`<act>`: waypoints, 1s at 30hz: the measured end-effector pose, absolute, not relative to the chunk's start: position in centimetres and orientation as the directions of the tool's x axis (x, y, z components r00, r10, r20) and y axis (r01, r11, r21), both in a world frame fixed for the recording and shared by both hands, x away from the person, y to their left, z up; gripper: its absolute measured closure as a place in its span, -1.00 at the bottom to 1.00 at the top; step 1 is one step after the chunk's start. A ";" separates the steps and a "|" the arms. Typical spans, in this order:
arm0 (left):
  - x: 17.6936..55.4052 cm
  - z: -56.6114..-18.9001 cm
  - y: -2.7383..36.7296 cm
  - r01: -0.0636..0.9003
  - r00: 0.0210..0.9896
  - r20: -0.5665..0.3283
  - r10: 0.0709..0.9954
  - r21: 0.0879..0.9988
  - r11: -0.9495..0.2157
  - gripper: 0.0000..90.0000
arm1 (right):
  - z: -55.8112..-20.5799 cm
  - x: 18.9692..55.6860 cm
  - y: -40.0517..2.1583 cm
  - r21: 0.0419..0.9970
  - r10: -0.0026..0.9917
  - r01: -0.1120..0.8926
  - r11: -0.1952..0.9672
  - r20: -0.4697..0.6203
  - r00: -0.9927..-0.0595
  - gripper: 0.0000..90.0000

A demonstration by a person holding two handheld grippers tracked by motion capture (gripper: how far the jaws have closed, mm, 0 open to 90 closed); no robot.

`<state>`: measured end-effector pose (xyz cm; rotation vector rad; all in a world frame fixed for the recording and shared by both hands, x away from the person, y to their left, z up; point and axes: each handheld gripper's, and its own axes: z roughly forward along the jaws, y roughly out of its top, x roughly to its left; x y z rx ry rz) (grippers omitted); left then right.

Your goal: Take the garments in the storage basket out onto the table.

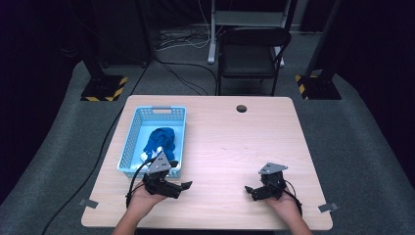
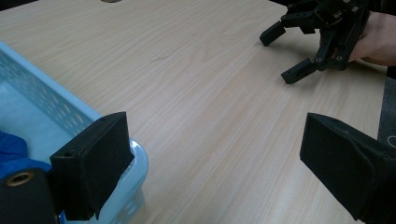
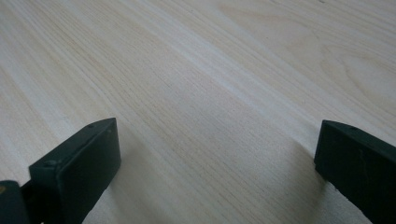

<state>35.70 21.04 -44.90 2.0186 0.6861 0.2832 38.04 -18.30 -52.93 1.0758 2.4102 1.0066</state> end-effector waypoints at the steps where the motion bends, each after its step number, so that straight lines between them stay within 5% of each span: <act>1: 35.7 -44.9 21.1 0.354 0.813 -0.076 0.577 0.851 -0.388 -0.82 | -52.9 38.0 -18.3 0.712 0.745 0.523 0.469 -0.001 -0.667 -1.00; 30: 36.8 -43.4 23.5 0.392 0.735 -0.073 0.674 0.857 -0.334 -0.82 | -52.9 38.1 -18.3 0.712 0.745 0.523 0.469 -0.001 -0.667 -1.00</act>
